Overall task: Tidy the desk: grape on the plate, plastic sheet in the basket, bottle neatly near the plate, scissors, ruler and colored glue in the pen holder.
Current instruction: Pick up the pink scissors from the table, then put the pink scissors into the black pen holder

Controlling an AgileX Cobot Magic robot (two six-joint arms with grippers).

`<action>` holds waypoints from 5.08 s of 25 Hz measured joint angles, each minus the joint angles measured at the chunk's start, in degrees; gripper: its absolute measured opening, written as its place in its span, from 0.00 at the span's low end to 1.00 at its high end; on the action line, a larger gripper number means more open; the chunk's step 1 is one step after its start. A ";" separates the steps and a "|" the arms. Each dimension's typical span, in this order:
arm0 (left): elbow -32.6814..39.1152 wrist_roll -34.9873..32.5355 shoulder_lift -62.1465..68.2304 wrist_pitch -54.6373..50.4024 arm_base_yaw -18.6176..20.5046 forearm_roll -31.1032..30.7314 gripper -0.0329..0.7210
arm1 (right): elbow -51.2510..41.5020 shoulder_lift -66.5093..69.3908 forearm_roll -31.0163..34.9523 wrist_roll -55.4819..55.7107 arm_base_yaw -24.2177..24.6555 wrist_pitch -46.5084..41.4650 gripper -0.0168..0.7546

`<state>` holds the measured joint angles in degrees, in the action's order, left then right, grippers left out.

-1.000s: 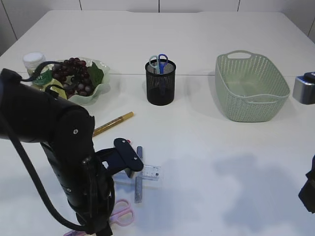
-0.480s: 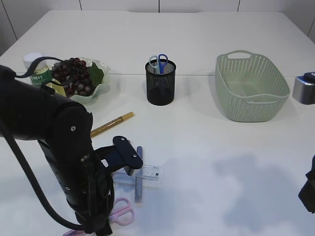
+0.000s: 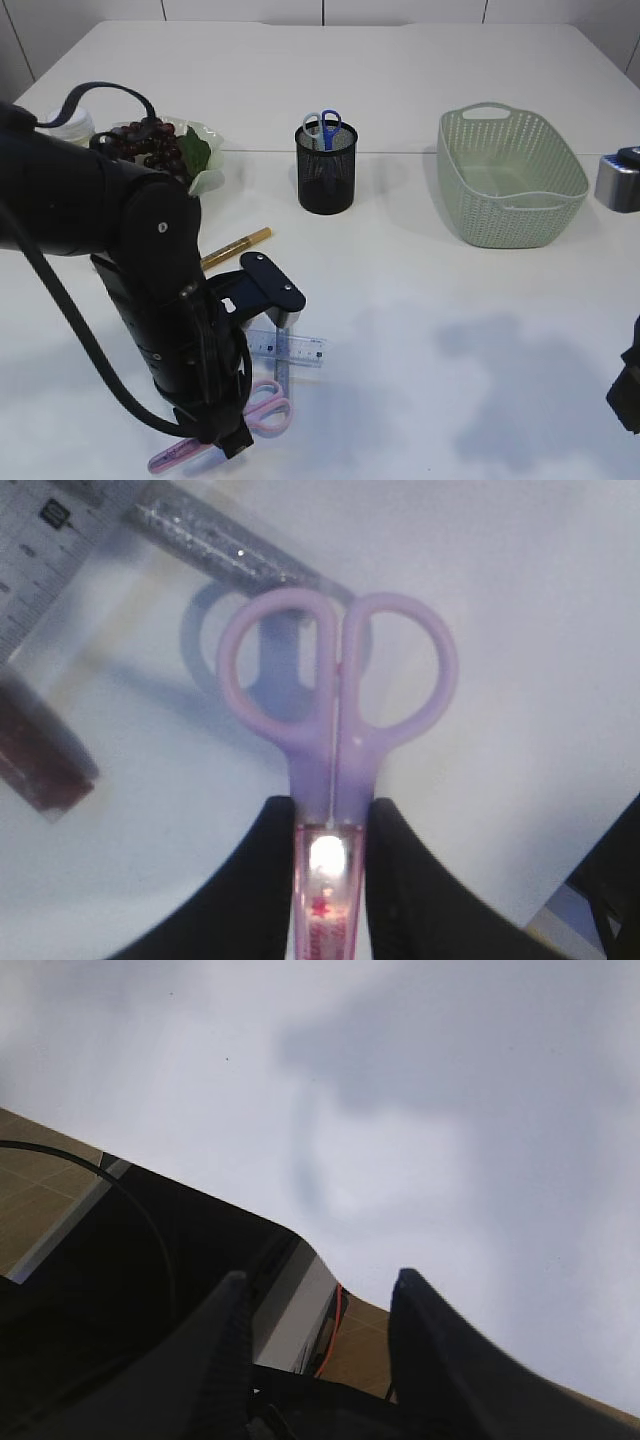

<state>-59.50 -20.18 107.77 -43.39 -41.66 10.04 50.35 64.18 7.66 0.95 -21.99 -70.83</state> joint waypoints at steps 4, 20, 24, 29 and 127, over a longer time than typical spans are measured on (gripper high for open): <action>-0.77 0.23 0.00 -1.09 0.00 0.45 0.23 | 0.00 0.00 0.00 0.00 0.00 0.00 0.49; -7.14 0.70 0.00 -2.40 0.00 1.59 0.23 | 0.00 0.00 0.00 0.00 0.00 0.00 0.49; -7.59 1.26 0.00 -2.04 0.00 1.59 0.23 | 0.00 0.00 0.00 0.00 0.00 0.00 0.49; -8.07 3.03 0.00 1.77 0.00 1.59 0.23 | 0.00 0.00 0.00 0.00 0.00 0.00 0.49; -35.74 7.91 27.39 74.19 10.01 11.39 0.23 | 0.00 0.00 -3.35 0.00 0.00 8.49 0.49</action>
<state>-95.24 -12.27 135.15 30.80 -31.64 21.43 50.35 64.18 4.30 0.95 -21.99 -62.34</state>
